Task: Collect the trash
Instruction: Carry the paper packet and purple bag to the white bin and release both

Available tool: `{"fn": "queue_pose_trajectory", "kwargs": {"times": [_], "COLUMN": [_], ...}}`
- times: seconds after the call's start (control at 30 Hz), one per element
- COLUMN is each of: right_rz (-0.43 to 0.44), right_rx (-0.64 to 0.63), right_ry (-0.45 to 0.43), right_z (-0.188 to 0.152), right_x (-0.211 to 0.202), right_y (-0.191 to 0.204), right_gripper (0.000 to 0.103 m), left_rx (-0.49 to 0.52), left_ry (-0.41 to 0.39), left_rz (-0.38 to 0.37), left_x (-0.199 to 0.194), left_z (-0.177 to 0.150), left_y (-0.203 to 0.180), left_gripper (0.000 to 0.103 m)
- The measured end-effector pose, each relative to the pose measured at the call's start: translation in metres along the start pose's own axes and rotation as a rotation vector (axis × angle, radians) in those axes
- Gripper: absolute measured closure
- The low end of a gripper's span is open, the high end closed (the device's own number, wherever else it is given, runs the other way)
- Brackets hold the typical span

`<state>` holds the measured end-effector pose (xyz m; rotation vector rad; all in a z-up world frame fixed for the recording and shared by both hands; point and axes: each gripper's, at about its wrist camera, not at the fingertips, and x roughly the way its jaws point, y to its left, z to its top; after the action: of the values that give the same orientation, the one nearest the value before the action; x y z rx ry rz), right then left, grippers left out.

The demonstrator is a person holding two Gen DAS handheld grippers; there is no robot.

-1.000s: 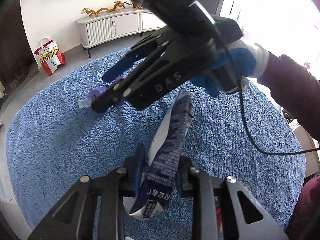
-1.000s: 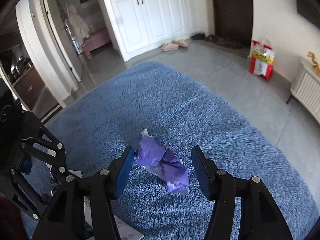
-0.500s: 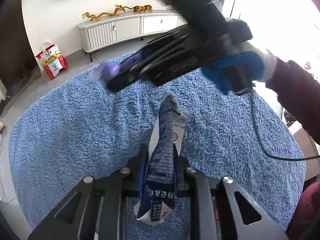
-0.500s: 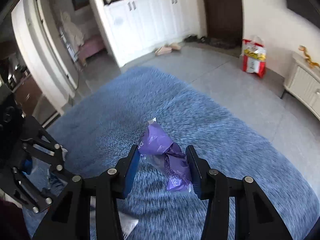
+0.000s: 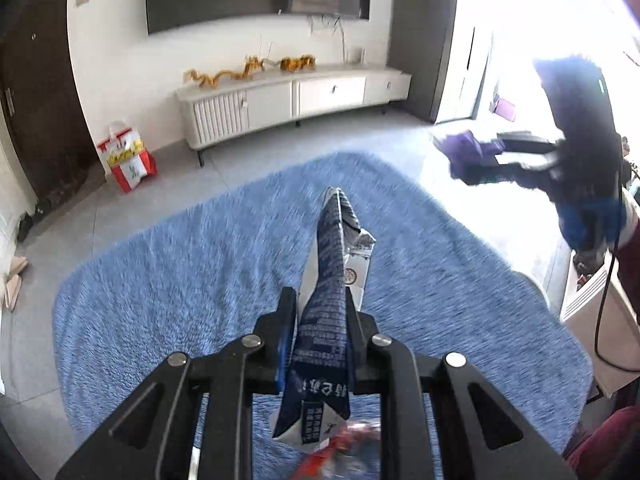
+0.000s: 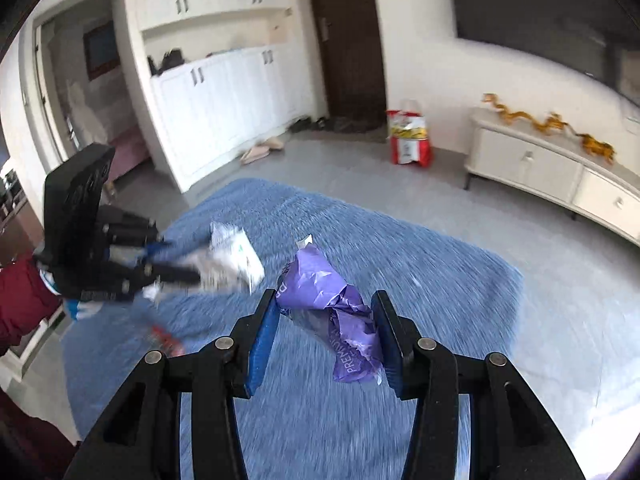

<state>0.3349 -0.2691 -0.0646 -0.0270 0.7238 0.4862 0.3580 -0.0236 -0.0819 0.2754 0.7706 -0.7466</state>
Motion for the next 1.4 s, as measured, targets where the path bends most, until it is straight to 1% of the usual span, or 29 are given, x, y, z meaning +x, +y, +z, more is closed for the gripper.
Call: {"fn": "queue_pose_trajectory", "kwargs": {"times": [0.17, 0.4, 0.53, 0.6, 0.73, 0.83, 1.0, 1.1, 1.2, 1.3, 1.4], "right_rz": [-0.068, -0.161, -0.222, -0.251, -0.32, -0.368, -0.434, -0.454, -0.495, -0.501, -0.502], "right_rx": [0.031, 0.056, 0.078, 0.091, 0.129, 0.17, 0.246, 0.297, 0.339, 0.383, 0.424], "right_ry": [-0.062, -0.141, -0.185, -0.2, -0.226, -0.239, -0.214, -0.185, -0.128, -0.076, -0.028], "right_z": [-0.03, -0.062, -0.084, -0.098, -0.126, -0.149, -0.191, -0.218, -0.245, -0.27, -0.292], "right_x": [-0.073, -0.157, -0.201, -0.222, -0.263, -0.286, -0.3, -0.297, -0.288, -0.273, -0.26], "right_y": [0.005, 0.013, 0.016, 0.014, 0.01, 0.001, -0.022, -0.038, -0.056, -0.074, -0.089], "right_gripper": [0.057, 0.057, 0.057, 0.057, 0.056, 0.056, 0.056, 0.056, 0.056, 0.056, 0.056], "left_rx": [0.018, 0.008, 0.034, 0.046, 0.077, 0.091, 0.115, 0.128, 0.137, 0.146, 0.144], "left_ry": [-0.085, -0.182, -0.211, -0.214, -0.211, -0.193, -0.129, -0.069, -0.009, 0.065, 0.135], "left_rz": [-0.02, -0.12, -0.172, -0.214, -0.269, -0.314, -0.361, -0.385, -0.398, -0.397, -0.387], "left_x": [-0.04, -0.078, -0.086, -0.085, -0.078, -0.066, -0.031, -0.002, 0.027, 0.062, 0.092], "left_z": [0.016, 0.03, 0.04, 0.046, 0.056, 0.062, 0.068, 0.068, 0.065, 0.058, 0.051], "left_y": [-0.039, -0.101, -0.141, -0.166, -0.21, -0.247, -0.304, -0.339, -0.362, -0.387, -0.402], "left_gripper": [0.084, 0.084, 0.084, 0.084, 0.084, 0.084, 0.084, 0.084, 0.084, 0.084, 0.084]}}
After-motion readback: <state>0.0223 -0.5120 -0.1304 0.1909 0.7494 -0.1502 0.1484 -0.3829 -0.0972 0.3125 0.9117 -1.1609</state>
